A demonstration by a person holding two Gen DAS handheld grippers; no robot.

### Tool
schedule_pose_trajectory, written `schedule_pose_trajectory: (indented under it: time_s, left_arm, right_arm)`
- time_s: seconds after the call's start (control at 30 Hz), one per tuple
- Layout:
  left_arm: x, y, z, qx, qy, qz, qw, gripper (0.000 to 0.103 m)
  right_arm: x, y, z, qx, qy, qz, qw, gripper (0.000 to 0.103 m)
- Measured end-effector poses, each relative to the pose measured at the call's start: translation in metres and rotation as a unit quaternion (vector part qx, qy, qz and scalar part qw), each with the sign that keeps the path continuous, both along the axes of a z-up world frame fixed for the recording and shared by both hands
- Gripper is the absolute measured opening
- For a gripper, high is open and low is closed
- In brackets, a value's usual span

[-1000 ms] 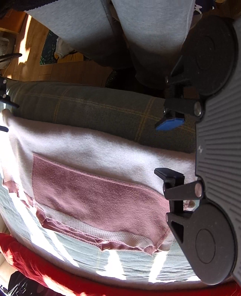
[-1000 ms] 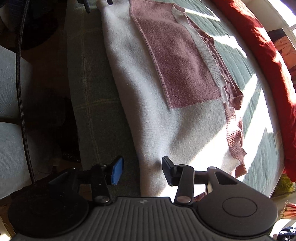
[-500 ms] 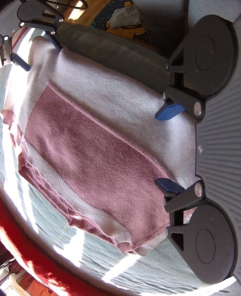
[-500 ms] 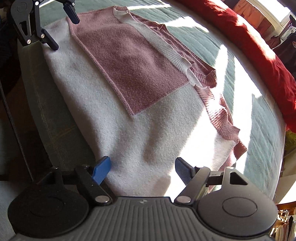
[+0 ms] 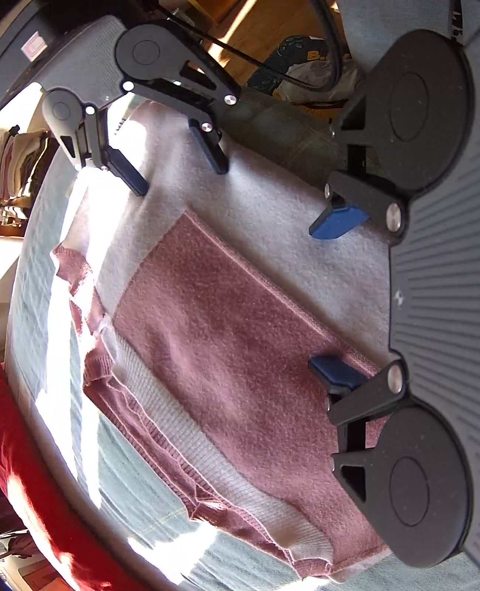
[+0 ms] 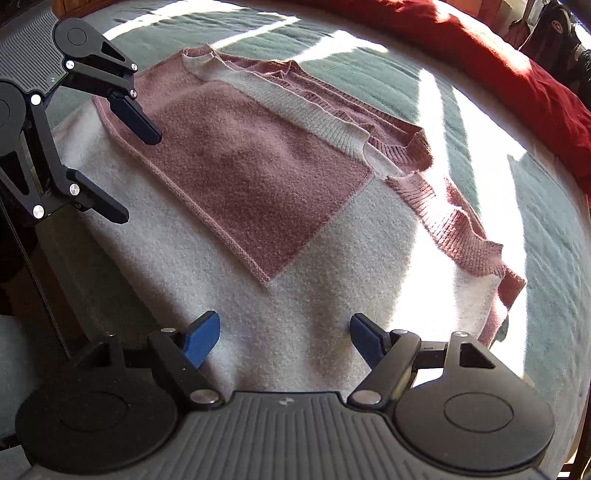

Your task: Fold clothes

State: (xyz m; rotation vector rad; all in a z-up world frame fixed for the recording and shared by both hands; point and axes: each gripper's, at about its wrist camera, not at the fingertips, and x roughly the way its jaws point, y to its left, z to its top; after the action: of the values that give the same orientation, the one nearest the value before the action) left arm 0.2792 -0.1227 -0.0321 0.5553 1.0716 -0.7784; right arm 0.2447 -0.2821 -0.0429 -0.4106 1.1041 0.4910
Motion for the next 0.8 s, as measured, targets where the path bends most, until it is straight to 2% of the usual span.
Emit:
schedule_pose_trajectory:
  time_s: [0.07, 0.13, 0.27, 0.37, 0.47, 0.5, 0.63, 0.8]
  left_arm:
    - [0.005, 0.01, 0.001, 0.0, -0.003, 0.003, 1.0, 0.071]
    - [0.012, 0.021, 0.017, -0.008, -0.015, 0.023, 0.9996, 0.071]
    - [0.041, 0.053, 0.041, -0.014, -0.054, 0.107, 0.9926, 0.071]
    - [0.07, 0.087, 0.044, -0.02, -0.065, 0.202, 0.9771, 0.068]
    - [0.092, 0.117, 0.041, -0.035, -0.055, 0.273, 0.9597, 0.064]
    - [0.097, 0.124, 0.039, -0.04, -0.052, 0.287, 0.9558, 0.061]
    - [0.117, 0.136, 0.027, -0.05, -0.044, 0.304, 0.9504, 0.057]
    - [0.135, 0.146, 0.006, -0.064, -0.009, 0.329, 0.942, 0.043]
  right_arm:
    - [0.003, -0.008, -0.003, 0.006, 0.009, -0.014, 1.0, 0.082]
    - [0.005, -0.023, 0.007, 0.008, 0.006, -0.035, 0.999, 0.082]
    - [0.026, -0.054, 0.023, 0.021, -0.01, -0.09, 0.996, 0.08]
    - [0.048, -0.075, 0.023, 0.031, -0.019, -0.132, 0.991, 0.064]
    - [0.071, -0.096, 0.023, 0.041, -0.028, -0.173, 0.984, 0.048]
    - [0.079, -0.104, 0.023, 0.045, -0.031, -0.187, 0.981, 0.044]
    - [0.095, -0.116, 0.018, 0.069, -0.022, -0.22, 0.973, 0.038]
    - [0.103, -0.117, 0.01, 0.094, 0.0, -0.237, 0.967, 0.031]
